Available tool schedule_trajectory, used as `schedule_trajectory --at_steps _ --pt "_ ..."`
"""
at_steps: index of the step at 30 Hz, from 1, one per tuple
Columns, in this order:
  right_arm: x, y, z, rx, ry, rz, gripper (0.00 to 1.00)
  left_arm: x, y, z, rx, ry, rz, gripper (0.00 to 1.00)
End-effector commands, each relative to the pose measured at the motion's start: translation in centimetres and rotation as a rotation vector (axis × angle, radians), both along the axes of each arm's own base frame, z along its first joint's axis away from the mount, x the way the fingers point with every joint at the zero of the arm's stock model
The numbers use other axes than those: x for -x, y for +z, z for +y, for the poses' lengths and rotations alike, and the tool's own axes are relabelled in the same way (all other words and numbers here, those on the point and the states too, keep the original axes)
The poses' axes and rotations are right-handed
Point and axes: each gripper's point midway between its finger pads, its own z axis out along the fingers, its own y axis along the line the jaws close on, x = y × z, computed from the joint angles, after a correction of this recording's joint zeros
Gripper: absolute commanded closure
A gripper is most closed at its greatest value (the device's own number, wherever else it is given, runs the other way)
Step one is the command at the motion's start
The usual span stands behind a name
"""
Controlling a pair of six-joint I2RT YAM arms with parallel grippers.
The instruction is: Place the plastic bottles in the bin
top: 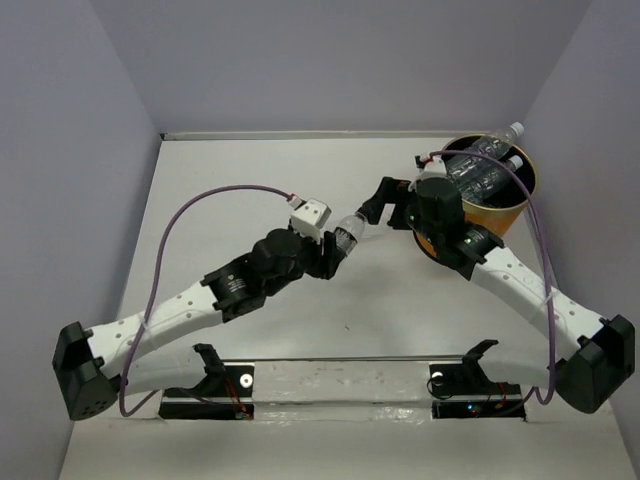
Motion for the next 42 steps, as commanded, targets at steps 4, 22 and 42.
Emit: schedule_trajectory --at_steps 4,22,42 --pt "-3.3 -3.5 0.8 -0.032 -0.334 -0.037 0.01 1.3 3.7 8.8 -0.024 0.237 -0.011 0.67" --pt "-7.7 -12.7 1.6 -0.07 -0.715 0.124 0.0 3.3 8.2 17.0 0.208 0.382 -0.222 0.67" --pt "-11.1 -20.1 -1.3 0.032 -0.84 0.25 0.01 3.2 7.9 15.6 0.196 0.33 -0.221 0.67"
